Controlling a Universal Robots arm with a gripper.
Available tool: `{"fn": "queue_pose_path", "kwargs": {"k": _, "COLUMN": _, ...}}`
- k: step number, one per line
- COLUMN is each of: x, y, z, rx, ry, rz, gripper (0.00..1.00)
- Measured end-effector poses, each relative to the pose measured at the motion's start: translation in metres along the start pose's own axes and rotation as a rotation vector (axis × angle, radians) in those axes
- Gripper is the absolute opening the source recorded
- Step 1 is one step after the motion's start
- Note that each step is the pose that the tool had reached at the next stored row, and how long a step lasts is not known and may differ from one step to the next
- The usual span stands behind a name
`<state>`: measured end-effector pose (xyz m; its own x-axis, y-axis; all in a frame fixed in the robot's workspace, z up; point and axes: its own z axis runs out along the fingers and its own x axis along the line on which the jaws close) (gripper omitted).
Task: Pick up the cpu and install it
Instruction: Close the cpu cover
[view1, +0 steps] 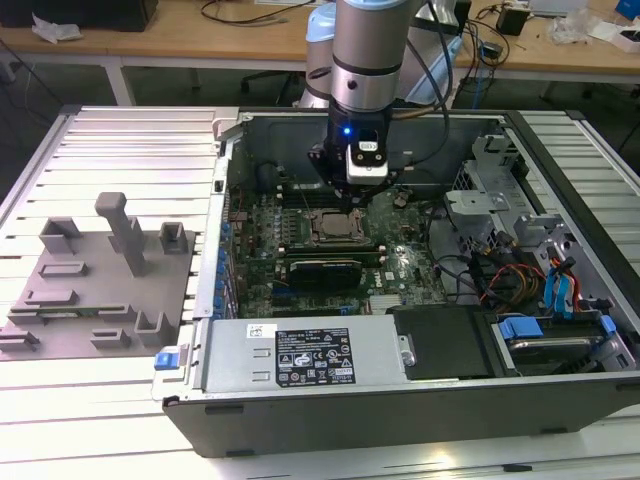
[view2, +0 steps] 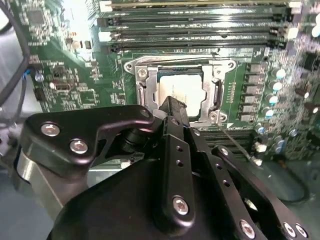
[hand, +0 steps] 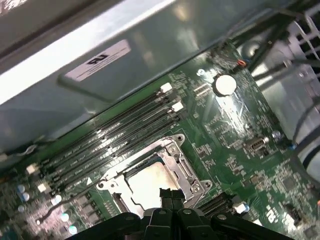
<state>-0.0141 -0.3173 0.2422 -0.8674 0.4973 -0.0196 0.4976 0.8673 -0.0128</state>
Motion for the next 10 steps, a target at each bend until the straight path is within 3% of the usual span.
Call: {"fn": "queue_pose_path", "kwargs": {"k": 10, "x": 0.0, "y": 0.0, "z": 0.0018, "rx": -0.0044, "ry": -0.0028, "rz": -0.221, "gripper": 0.11}}
